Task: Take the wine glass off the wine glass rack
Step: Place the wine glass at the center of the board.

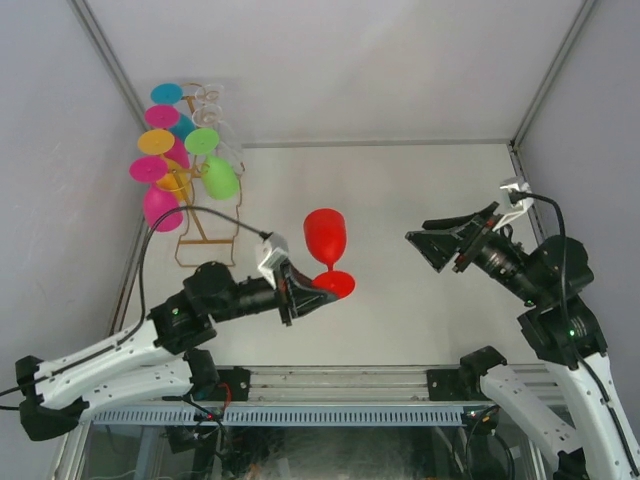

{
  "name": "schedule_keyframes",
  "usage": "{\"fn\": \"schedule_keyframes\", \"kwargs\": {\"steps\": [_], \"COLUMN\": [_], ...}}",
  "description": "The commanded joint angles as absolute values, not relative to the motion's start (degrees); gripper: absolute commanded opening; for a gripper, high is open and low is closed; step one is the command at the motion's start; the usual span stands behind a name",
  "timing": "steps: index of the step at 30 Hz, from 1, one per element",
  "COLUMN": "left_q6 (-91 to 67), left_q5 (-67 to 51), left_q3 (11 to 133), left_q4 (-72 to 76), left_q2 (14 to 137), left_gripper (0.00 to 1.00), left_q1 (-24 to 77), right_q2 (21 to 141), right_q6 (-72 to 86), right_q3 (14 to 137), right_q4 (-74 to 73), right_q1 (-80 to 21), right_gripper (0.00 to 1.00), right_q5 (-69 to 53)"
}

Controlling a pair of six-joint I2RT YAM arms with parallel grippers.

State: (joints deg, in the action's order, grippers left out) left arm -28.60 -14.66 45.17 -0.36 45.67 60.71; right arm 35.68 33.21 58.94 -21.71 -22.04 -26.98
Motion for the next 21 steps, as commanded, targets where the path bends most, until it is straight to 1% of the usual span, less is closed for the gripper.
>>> {"fn": "schedule_keyframes", "kwargs": {"steps": [1, 2, 4, 6, 8, 12, 14, 16, 18, 20, 21], "left_q6": [-5.19, -1.34, 7.90, 13.34, 15.31, 18.17, 19.56, 19.94, 20.31, 21.47, 21.59], "left_q5": [-9.12, -11.39, -19.66, -24.49, -26.30, -30.15, -32.52, -33.57, -35.33, -38.56, -42.25], "left_q3": [38.95, 37.93, 36.40, 35.28, 34.56, 34.71, 35.18, 35.29, 35.72, 36.76, 36.72], "left_q4": [0.22, 0.01, -2.12, -4.16, -5.50, -8.97, -10.63, -11.03, -12.21, -13.81, -13.46], "left_q2": [38.20, 37.14, 35.20, 33.84, 32.96, 33.21, 33.61, 33.97, 34.79, 35.41, 35.39], "left_gripper": [0.00, 0.00, 0.00, 0.00, 0.00, 0.00, 0.00, 0.00, 0.00, 0.00, 0.00], "left_q1": [63.50, 63.54, 63.47, 63.52, 63.53, 63.53, 63.54, 63.49, 63.53, 63.54, 63.54], "right_q2": [33.71, 33.34, 32.55, 30.99, 30.00, 31.01, 32.85, 37.22, 41.66, 45.81, 47.65], "right_q6": [29.53, 29.94, 31.54, 33.01, 32.81, 30.95, 30.94, 30.87, 31.57, 32.83, 33.55], "right_q3": [61.35, 61.39, 62.50, 62.82, 62.70, 63.79, 63.81, 63.81, 64.04, 64.33, 64.34], "right_q4": [-26.70, -26.51, -26.22, -23.57, -21.39, -23.08, -24.51, -27.57, -30.58, -32.81, -33.24], "right_q1": [-19.69, -19.23, -18.42, -18.26, -18.18, -18.19, -18.17, -18.19, -18.19, -18.24, -18.43], "right_gripper": [0.66, 0.67, 0.67, 0.70, 0.72, 0.76, 0.81, 0.82, 0.78, 0.62, 0.61], "right_q5": [-17.87, -18.23, -19.83, -23.21, -26.28, -33.20, -38.97, -46.38, -50.64, -52.20, -55.02]}}
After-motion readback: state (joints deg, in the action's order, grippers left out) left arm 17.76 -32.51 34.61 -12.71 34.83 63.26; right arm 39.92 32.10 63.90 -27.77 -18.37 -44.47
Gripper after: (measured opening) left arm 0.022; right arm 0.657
